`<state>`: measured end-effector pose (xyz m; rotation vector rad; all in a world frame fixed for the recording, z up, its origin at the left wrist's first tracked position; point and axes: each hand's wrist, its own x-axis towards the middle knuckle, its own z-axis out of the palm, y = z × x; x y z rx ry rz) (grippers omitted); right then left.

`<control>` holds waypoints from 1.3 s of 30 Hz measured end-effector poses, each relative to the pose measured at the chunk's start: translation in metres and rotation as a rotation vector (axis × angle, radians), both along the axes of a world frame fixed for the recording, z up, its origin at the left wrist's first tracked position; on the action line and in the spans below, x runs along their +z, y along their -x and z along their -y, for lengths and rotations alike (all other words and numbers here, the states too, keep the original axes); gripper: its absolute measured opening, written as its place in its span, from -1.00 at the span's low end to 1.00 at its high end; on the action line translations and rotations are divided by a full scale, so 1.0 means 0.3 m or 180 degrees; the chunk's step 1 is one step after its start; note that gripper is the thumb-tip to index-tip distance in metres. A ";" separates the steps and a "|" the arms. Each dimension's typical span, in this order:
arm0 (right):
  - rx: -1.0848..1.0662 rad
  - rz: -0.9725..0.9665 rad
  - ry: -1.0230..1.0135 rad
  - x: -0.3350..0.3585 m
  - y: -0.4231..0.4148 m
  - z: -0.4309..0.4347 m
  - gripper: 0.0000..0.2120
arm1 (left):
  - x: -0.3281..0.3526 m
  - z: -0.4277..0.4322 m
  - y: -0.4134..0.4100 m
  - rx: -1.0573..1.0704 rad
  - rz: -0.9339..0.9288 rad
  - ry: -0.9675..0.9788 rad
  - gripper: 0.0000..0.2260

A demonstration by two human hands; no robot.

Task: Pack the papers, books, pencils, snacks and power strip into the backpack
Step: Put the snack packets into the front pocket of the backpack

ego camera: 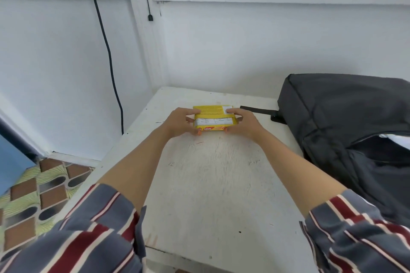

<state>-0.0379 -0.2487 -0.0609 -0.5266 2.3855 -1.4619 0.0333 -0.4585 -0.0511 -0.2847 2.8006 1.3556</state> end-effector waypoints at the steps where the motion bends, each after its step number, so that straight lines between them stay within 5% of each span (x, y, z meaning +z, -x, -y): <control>1: -0.0038 -0.0043 0.0064 0.011 -0.005 -0.004 -0.40 | 0.012 -0.006 -0.001 -0.0003 -0.0047 -0.0044 -0.32; 23: -0.0229 -0.0758 0.0250 0.343 -0.288 -0.500 -0.36 | 0.340 -0.480 -0.296 -0.0300 -0.0866 -0.0415 -0.37; 39: -0.0248 -0.0597 -0.0209 0.321 -0.521 -1.126 -0.34 | 0.304 -1.027 -0.466 -0.0919 -0.0563 -0.0345 -0.36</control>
